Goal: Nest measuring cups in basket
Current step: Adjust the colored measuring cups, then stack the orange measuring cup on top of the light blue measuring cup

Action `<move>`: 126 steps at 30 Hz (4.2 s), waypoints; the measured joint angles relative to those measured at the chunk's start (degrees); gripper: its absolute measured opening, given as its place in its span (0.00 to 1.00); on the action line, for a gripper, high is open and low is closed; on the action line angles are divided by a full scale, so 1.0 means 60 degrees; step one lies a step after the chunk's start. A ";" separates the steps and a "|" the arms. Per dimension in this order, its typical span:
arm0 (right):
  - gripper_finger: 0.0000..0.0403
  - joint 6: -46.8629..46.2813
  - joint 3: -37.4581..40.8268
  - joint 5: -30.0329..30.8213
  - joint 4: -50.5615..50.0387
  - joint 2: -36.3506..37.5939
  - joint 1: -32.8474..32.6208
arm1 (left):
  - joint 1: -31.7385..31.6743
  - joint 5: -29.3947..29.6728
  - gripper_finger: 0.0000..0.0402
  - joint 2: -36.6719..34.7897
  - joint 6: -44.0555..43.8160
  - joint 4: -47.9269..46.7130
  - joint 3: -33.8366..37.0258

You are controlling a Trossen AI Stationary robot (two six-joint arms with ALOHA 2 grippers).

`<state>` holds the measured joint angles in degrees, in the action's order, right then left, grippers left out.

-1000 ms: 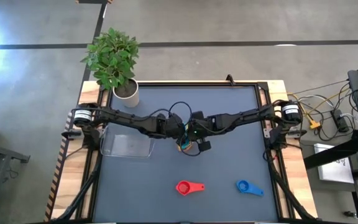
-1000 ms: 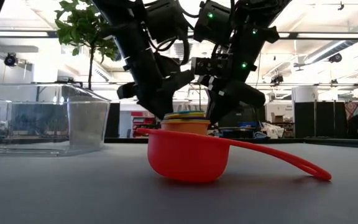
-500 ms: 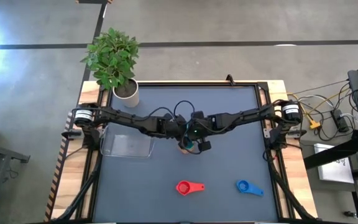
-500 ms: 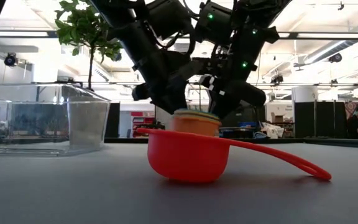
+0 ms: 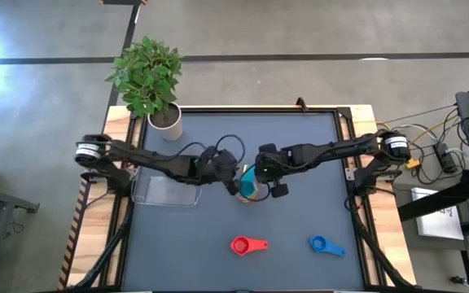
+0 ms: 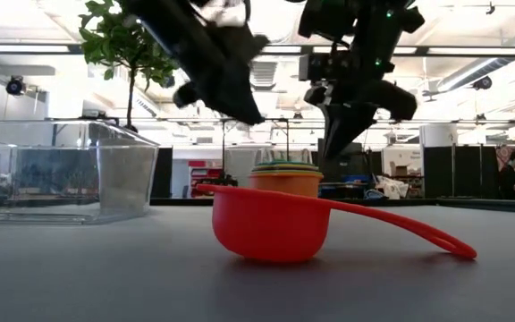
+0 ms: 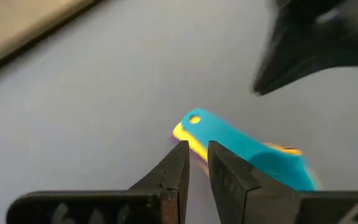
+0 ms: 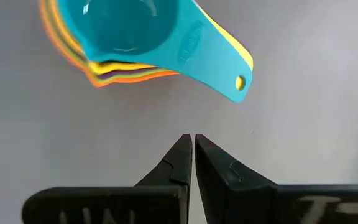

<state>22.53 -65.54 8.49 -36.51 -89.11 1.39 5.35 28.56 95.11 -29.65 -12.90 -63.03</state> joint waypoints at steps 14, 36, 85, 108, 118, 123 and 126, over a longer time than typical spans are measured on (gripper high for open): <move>0.38 0.4812 0.0015 0.0084 0.0928 -0.0151 0.0000 | 0.2779 0.2257 0.10 -0.1798 0.0056 0.3819 0.2701; 0.77 0.8323 -0.0354 -0.1117 0.2687 -0.1362 0.0667 | 0.3183 0.2066 0.10 -0.1799 0.0528 0.5154 0.3403; 0.42 0.1093 -0.3136 -0.1868 -0.1403 -0.3171 -0.1237 | 0.3882 0.1566 0.10 -0.1799 0.0262 0.5245 0.3494; 0.72 -0.1565 -0.3133 -0.1296 -0.3633 -0.1939 -0.1439 | 0.3995 0.1566 0.10 -0.1886 0.0620 0.5213 0.3494; 0.65 -0.3880 -0.2028 -0.0437 -0.2900 -0.0210 -0.2831 | 0.3995 0.1624 0.10 -0.2251 0.0838 0.5112 0.3521; 0.63 -0.4824 -0.0633 -0.0157 -0.0302 0.0413 -0.3782 | 0.3984 0.1632 0.10 -0.2251 0.0867 0.5110 0.3527; 0.64 -0.5370 0.0178 -0.0156 0.1638 0.0527 -0.4210 | 0.3984 0.1635 0.10 -0.2251 0.0867 0.5113 0.3527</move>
<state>-9.69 -64.47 7.55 -26.68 -85.95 -23.87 29.26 38.37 81.60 -24.45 17.78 -41.87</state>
